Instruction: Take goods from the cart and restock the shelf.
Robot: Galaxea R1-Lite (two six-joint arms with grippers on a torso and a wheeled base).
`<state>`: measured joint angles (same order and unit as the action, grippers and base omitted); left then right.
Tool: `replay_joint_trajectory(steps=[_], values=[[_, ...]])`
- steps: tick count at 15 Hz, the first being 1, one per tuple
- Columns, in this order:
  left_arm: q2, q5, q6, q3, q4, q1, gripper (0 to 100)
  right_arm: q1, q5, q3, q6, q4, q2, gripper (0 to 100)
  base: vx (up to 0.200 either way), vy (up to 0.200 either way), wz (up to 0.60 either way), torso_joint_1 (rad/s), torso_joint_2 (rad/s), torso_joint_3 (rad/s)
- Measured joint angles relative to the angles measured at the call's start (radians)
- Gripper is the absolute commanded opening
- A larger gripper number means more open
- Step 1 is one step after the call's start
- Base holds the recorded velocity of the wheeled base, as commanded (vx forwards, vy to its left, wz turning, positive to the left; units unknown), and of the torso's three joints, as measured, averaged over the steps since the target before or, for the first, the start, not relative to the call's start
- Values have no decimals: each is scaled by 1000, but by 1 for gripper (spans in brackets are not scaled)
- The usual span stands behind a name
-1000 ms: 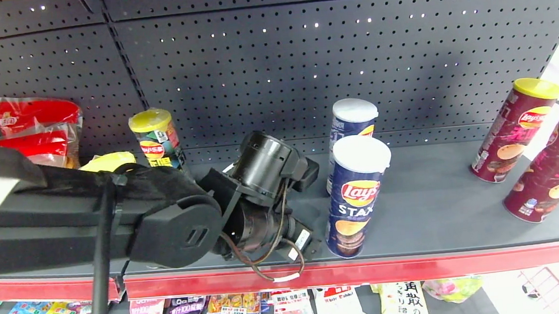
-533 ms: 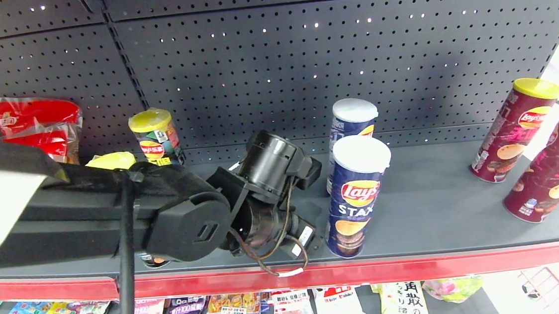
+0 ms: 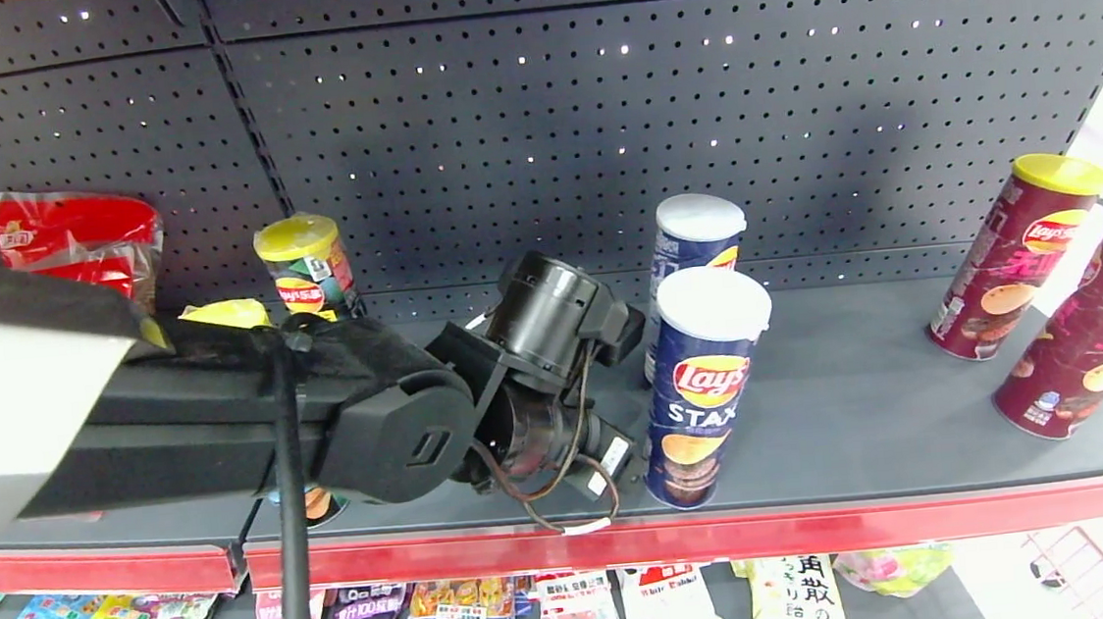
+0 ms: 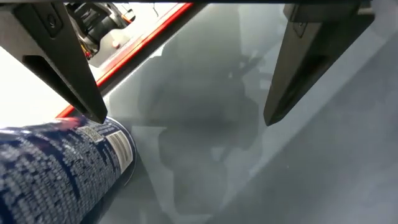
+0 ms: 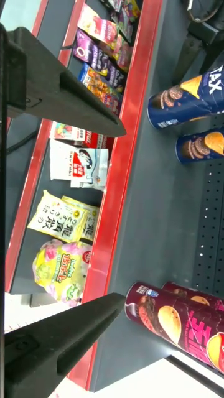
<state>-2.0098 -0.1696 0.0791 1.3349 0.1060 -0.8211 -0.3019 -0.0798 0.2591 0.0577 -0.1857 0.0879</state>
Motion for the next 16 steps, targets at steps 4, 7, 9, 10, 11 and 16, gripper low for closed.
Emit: replay_joint_trajectory(steps=[4, 7, 9, 10, 11, 16], values=[[-6, 0, 0, 6, 0, 0, 100, 0, 0, -1, -1, 0, 0, 100, 0, 0, 0, 0, 0, 0], [-12, -1, 0, 13, 0, -1, 100, 0, 0, -2, -1, 0, 0, 100, 0, 0, 0, 0, 0, 0], [-17, -1, 0, 21, 0, -4, 100, 0, 0, -3, -1, 0, 0, 100, 0, 0, 0, 0, 0, 0], [-19, 0, -1, 26, 0, -6, 100, 0, 0, -5, -1, 0, 0, 100, 0, 0, 0, 0, 0, 0], [-22, 0, -1, 30, 0, -7, 100, 0, 0, -7, -1, 0, 0, 100, 0, 0, 0, 0, 0, 0], [-41, 0, 0, 51, 0, -8, 100, 0, 0, -8, -1, 0, 0, 100, 0, 0, 0, 0, 0, 0]])
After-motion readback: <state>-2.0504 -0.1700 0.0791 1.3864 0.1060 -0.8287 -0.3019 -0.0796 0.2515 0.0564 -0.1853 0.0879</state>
